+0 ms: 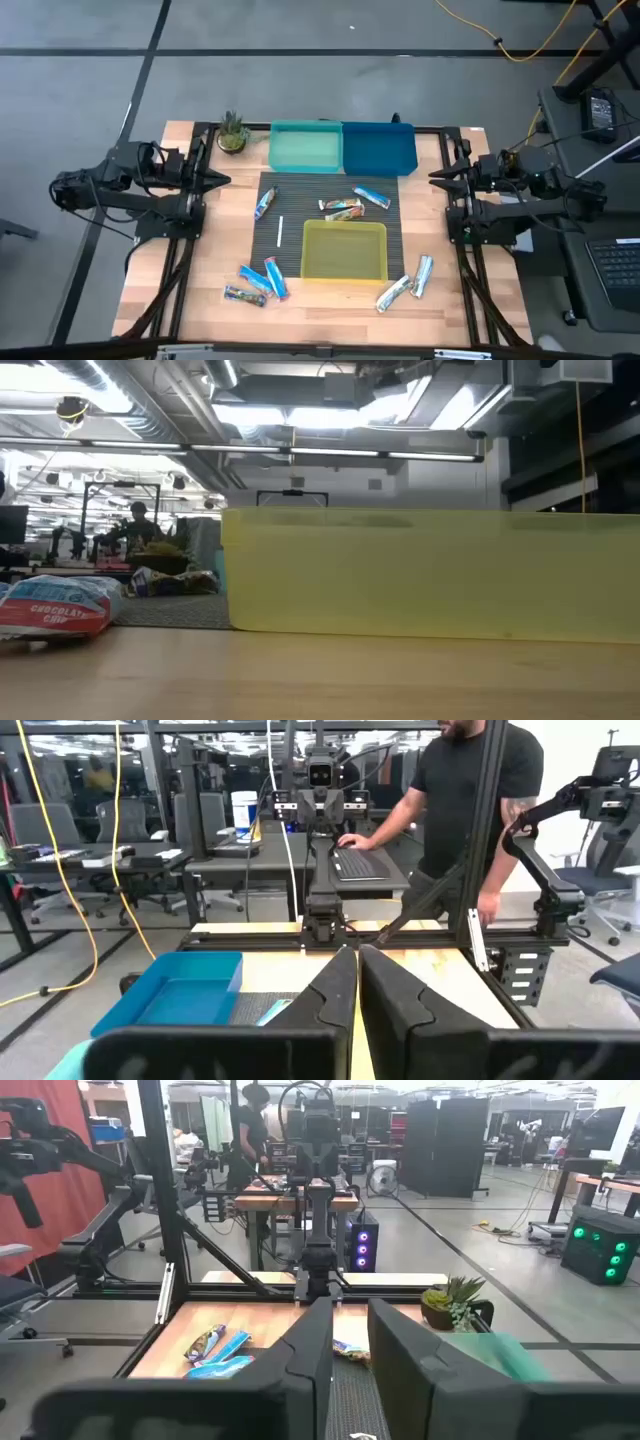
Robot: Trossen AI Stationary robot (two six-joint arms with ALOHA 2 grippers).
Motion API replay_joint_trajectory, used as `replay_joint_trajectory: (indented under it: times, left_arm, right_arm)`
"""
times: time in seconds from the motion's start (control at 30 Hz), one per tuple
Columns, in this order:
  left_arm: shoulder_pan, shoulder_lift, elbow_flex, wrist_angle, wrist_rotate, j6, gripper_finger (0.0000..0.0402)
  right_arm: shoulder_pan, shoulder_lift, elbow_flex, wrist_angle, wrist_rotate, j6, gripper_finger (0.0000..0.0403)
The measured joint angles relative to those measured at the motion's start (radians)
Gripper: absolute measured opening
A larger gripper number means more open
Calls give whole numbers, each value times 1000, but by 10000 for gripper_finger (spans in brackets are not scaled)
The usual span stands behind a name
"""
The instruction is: Pick and place Granola Bars by type
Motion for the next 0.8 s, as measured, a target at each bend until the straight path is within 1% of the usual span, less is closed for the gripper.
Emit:
replay_joint_trajectory:
  times: [0.8]
  left_arm:
    - [0, 0, 0, 0, 0, 0, 8]
  right_arm:
    - [0, 0, 0, 0, 0, 1, 71]
